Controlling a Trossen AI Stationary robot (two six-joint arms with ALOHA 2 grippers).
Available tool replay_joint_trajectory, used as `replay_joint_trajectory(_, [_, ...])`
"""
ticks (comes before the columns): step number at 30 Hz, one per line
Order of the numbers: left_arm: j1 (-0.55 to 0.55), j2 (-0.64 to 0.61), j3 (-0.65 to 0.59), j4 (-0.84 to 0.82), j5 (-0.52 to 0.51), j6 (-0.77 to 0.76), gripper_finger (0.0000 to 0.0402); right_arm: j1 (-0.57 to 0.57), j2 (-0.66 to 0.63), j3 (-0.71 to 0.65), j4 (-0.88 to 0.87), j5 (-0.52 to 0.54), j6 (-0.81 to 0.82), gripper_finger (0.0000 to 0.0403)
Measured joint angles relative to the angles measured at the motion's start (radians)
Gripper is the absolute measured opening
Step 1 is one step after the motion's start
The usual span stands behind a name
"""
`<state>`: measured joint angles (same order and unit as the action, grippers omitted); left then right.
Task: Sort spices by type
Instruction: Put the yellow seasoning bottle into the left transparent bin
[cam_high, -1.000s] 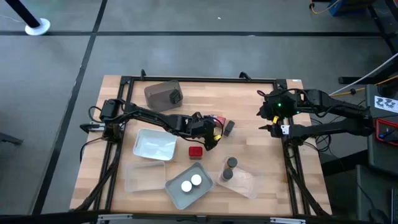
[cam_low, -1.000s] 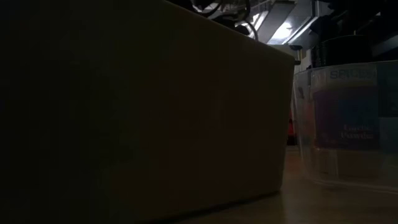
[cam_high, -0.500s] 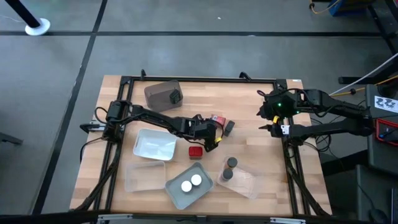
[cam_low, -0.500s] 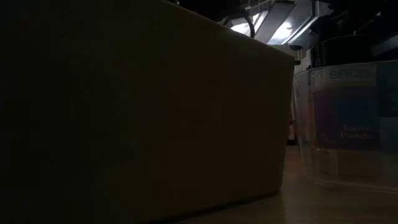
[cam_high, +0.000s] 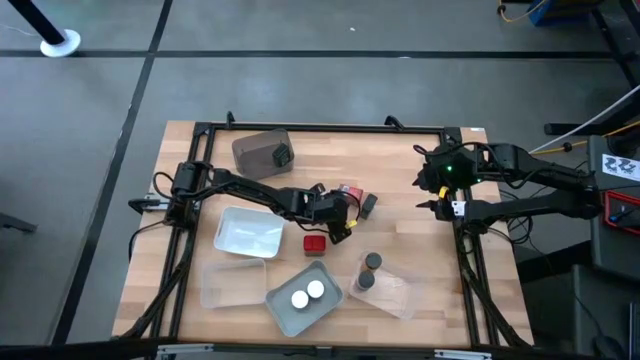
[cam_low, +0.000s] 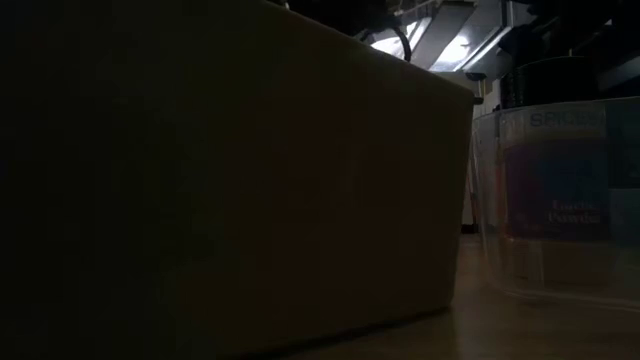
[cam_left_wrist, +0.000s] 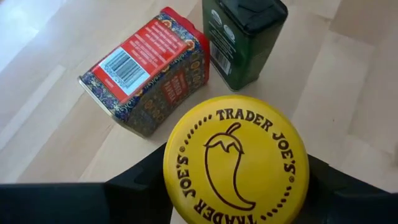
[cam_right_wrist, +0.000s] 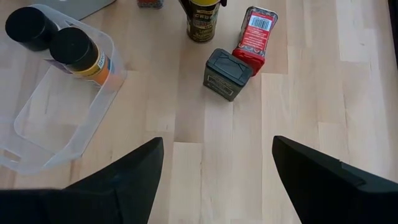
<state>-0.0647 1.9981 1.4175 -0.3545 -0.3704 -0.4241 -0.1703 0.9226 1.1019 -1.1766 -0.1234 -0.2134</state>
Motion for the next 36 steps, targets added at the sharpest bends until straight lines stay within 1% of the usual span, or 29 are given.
replay_joint_trajectory(4, [0.000,-0.024,0.014,-0.020,0.024,-0.001,0.0205,0.000,0.000,0.000,0.001,0.000,0.000,0.0301])
replay_joint_trajectory(7, [-0.002,-0.067,0.037,-0.071,0.024,-0.001,0.0205,0.000,0.000,0.000,0.001,0.000,0.000,0.0301])
replay_joint_trajectory(12, [-0.029,-0.175,0.047,-0.164,0.025,-0.056,0.0205,0.000,0.000,0.000,0.002,0.000,0.000,0.0301])
replay_joint_trajectory(17, [-0.098,-0.310,0.049,-0.272,0.026,-0.165,0.0205,0.001,0.000,0.000,0.004,0.000,0.000,0.0301])
replay_joint_trajectory(21, [-0.184,-0.394,0.049,-0.389,0.019,-0.274,0.0205,0.000,0.000,0.000,0.007,0.000,0.000,0.0301])
replay_joint_trajectory(25, [-0.294,-0.443,0.049,-0.503,0.012,-0.415,0.0205,0.000,0.000,0.000,0.008,0.000,0.000,0.0301])
replay_joint_trajectory(30, [-0.445,-0.445,0.049,-0.621,0.004,-0.615,0.0205,0.000,0.000,0.000,0.008,0.000,0.000,0.0301])
replay_joint_trajectory(36, [-0.607,-0.427,0.048,-0.734,-0.067,-0.868,0.0205,0.000,0.002,0.000,0.028,0.000,0.007,0.0301])
